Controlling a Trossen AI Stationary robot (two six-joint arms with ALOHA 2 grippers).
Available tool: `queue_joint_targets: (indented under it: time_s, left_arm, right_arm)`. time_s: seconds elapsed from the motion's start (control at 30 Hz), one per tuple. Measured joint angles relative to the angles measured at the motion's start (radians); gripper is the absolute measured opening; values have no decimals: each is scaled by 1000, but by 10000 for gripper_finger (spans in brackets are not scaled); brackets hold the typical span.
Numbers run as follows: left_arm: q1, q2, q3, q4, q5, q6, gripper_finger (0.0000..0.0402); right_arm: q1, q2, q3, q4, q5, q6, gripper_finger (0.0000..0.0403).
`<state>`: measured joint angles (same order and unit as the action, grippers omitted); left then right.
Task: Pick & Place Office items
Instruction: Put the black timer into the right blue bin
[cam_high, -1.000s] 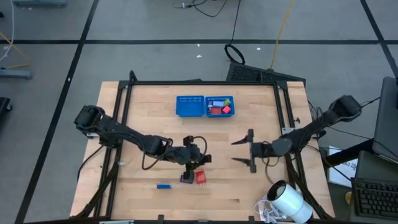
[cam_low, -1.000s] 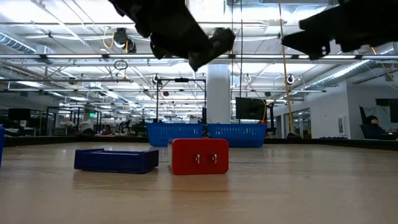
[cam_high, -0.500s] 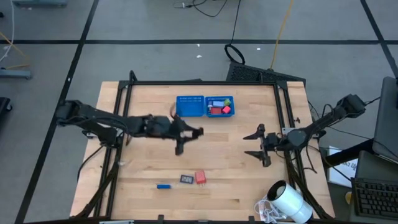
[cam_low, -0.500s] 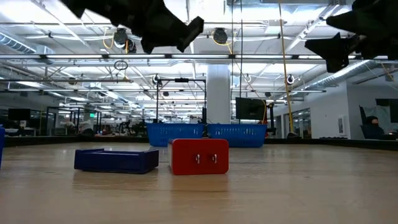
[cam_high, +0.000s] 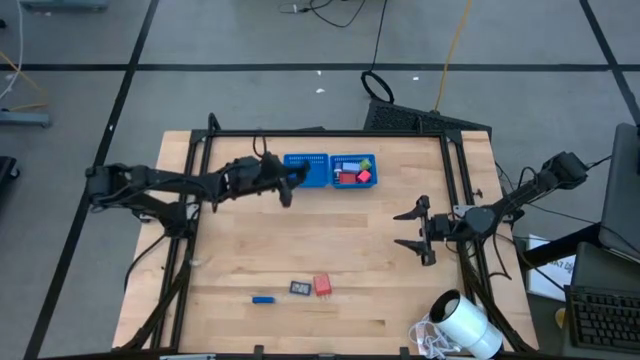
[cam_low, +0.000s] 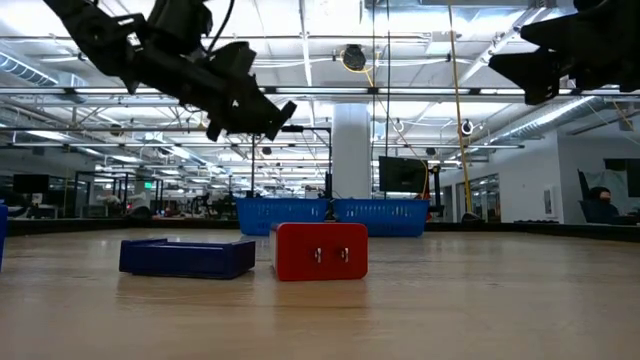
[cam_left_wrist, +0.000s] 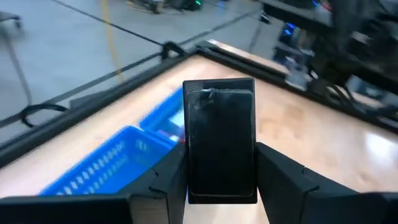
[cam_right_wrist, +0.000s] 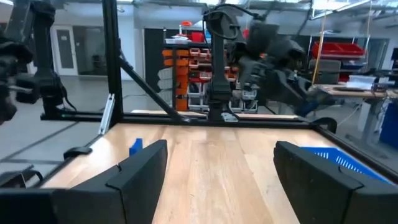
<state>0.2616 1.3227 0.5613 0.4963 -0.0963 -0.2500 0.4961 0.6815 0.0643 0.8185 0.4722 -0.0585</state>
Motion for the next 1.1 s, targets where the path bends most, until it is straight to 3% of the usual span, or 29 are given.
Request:
queue_joint_targets:
  time_s: [0.33, 0.6, 0.8, 1.1]
  left_arm:
    - [116, 93, 11, -34, -6, -143, 155]
    - [153, 234, 157, -256, -72, -152, 153]
    - [153, 319, 228, -287, -88, -148, 153]
    - [153, 329, 233, -315, -87, -148, 195]
  right_arm:
    - [0, 2, -1, 0, -3, -34, 281]
    - [0, 2, -2, 0, -4, -33, 281]
    - [0, 2, -2, -1, -4, -33, 281]
    - [0, 2, -3, 0, -4, -33, 281]
